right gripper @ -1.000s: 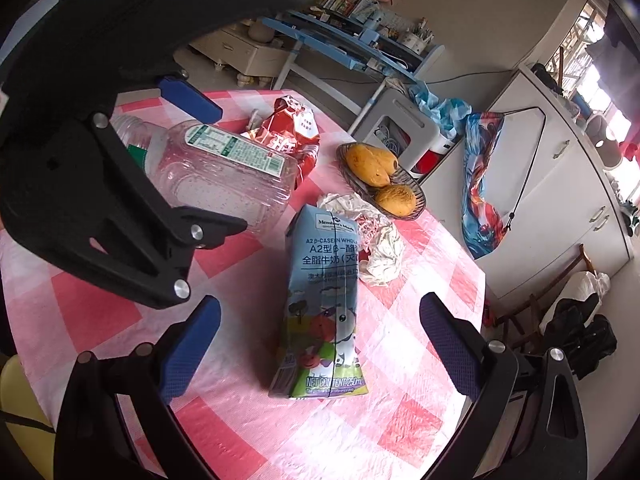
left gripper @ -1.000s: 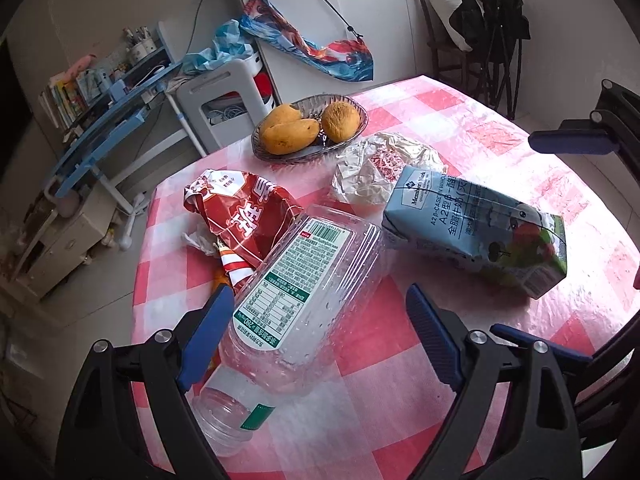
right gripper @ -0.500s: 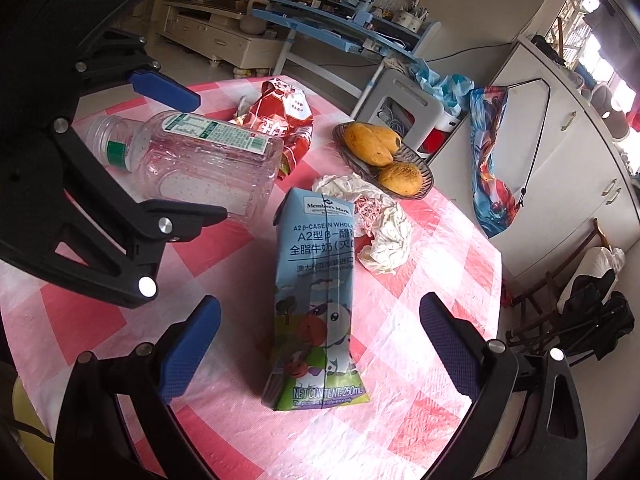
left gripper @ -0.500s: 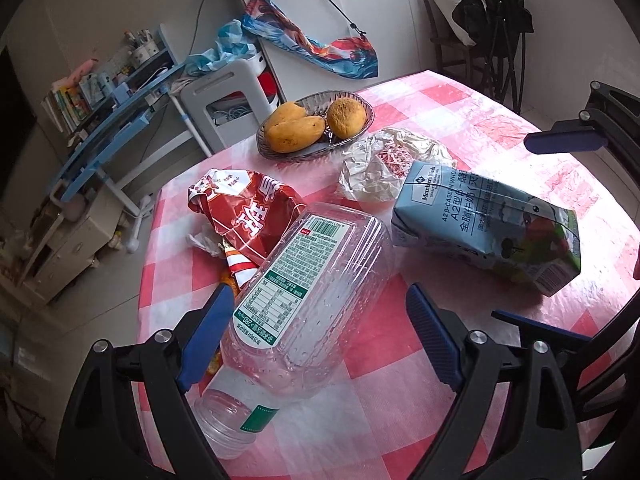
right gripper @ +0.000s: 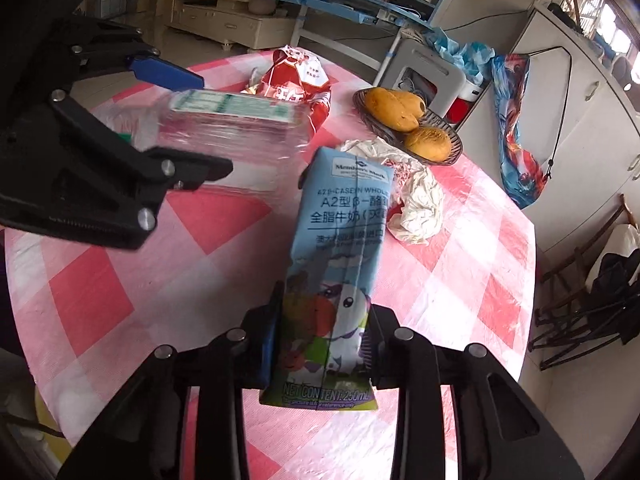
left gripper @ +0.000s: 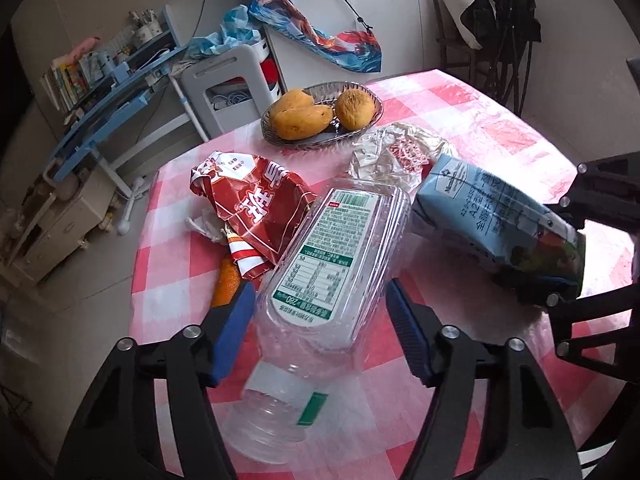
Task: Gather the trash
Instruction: 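Close the left tool on the clear water bottle while the right tool grasps the blue milk carton, then carry the carton over the yellow bucket with the right tool while the left tool holds the bottle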
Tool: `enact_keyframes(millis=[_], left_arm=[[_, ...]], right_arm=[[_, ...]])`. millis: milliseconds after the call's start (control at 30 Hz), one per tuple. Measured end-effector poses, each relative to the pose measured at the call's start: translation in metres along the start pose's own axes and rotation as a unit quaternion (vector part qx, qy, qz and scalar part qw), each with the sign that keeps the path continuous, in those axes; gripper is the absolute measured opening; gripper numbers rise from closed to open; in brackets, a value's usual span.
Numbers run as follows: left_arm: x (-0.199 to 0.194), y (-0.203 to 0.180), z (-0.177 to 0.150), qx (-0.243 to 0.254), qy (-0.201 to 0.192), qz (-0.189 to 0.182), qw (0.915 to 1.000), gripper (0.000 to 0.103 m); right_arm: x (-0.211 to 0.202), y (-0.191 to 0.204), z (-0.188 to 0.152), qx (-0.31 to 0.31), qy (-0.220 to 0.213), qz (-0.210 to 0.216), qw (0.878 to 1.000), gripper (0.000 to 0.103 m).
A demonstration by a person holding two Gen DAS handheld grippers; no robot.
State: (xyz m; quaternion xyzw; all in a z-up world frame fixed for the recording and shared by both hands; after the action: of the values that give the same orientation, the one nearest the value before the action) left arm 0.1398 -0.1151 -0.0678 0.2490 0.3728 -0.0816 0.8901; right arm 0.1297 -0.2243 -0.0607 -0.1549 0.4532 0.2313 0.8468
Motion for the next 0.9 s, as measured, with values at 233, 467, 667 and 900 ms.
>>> enact_keyframes(millis=[233, 467, 667, 900], left_arm=[[-0.025, 0.036, -0.015, -0.073, 0.002, -0.017, 0.9972, 0.06], [-0.055, 0.068, -0.046, -0.142, 0.016, -0.053, 0.9883, 0.059], [-0.082, 0.083, -0.083, -0.165, 0.025, -0.034, 0.9854, 0.059], [-0.108, 0.083, -0.12, -0.167, 0.037, -0.031, 0.9847, 0.059]], right_arm=[[-0.023, 0.013, -0.004, -0.01, -0.041, 0.038, 0.998, 0.033], [-0.051, 0.059, -0.011, -0.055, -0.07, 0.131, 0.987, 0.033], [-0.052, 0.127, -0.037, -0.136, -0.014, 0.227, 0.964, 0.033], [-0.041, 0.191, -0.074, -0.209, 0.063, 0.275, 0.936, 0.033]])
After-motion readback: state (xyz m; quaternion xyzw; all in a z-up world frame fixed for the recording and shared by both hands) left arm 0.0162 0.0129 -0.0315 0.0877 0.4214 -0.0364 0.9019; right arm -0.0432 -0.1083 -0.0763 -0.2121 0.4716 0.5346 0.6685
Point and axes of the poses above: each gripper's, at about its wrist camera, not at the fingertips, and x roughly the way its jaws point, y to its left, z to its top, the point moved 1 cm from there along x, roughly the way its jaws point, and after that the axes turned 15 degrees about z, right-handed, at the moved point
